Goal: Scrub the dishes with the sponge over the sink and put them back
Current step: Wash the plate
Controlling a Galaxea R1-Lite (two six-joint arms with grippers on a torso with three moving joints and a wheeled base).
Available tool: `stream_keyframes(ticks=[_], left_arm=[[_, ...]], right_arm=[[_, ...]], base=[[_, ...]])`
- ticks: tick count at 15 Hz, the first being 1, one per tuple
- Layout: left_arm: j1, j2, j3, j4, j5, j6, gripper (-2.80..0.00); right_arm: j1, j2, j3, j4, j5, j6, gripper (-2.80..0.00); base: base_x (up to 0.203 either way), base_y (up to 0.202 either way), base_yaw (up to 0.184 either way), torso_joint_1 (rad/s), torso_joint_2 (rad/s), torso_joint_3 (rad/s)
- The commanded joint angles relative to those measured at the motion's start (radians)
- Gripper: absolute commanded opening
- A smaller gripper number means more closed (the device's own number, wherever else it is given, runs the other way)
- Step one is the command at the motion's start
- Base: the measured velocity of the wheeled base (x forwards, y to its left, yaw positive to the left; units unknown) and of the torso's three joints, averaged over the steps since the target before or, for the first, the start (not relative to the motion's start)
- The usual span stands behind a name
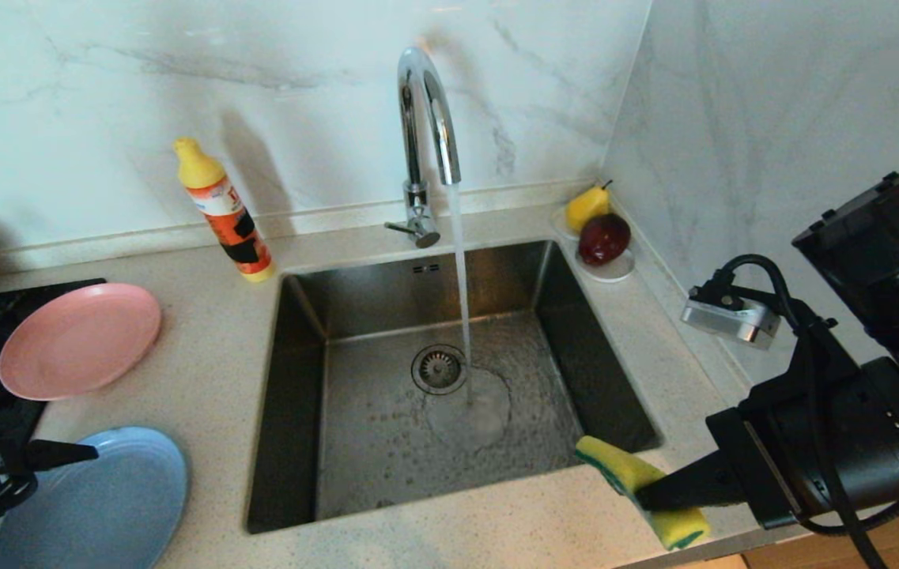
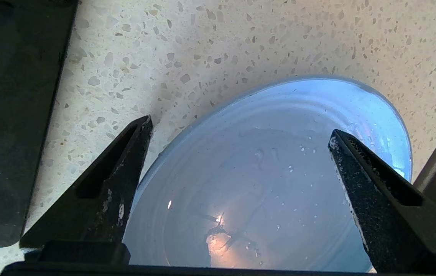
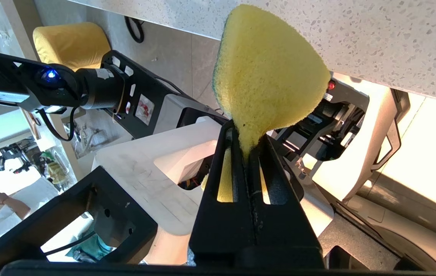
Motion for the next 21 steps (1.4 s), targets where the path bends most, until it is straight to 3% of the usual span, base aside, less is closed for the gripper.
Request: stream_keyframes(ticks=[1,5,6,21], left_arm=[[0.001,0.000,-0.001,0.000,-0.002,-0.002,0.00],[0.001,0.011,0.008,0.000,0.000,0.006,0.00],[0.001,0.011,0.007,0.000,0.001,0.007,-2.80],[0.001,-0.006,-0.007,0.002,0.002,0.005,-2.80]], right_arm=[[0.000,0.004,0.003,0.003,0.002,0.004,-2.80],[-0.001,0.002,0.011,0.003,0.002,0.003,-2.80],[-0.003,0.000,0.012,0.003,0.002,0.002,-2.80],[-0.018,-0.010,0.021,0.003,0.004,0.004,-2.80]], base=[[0.000,0.000,0.000,0.000,0.00,0.000],[0.000,0.000,0.000,0.000,0.00,0.000],[0.000,0.000,0.000,0.000,0.00,0.000],[0.000,0.000,0.000,0.000,0.00,0.000]])
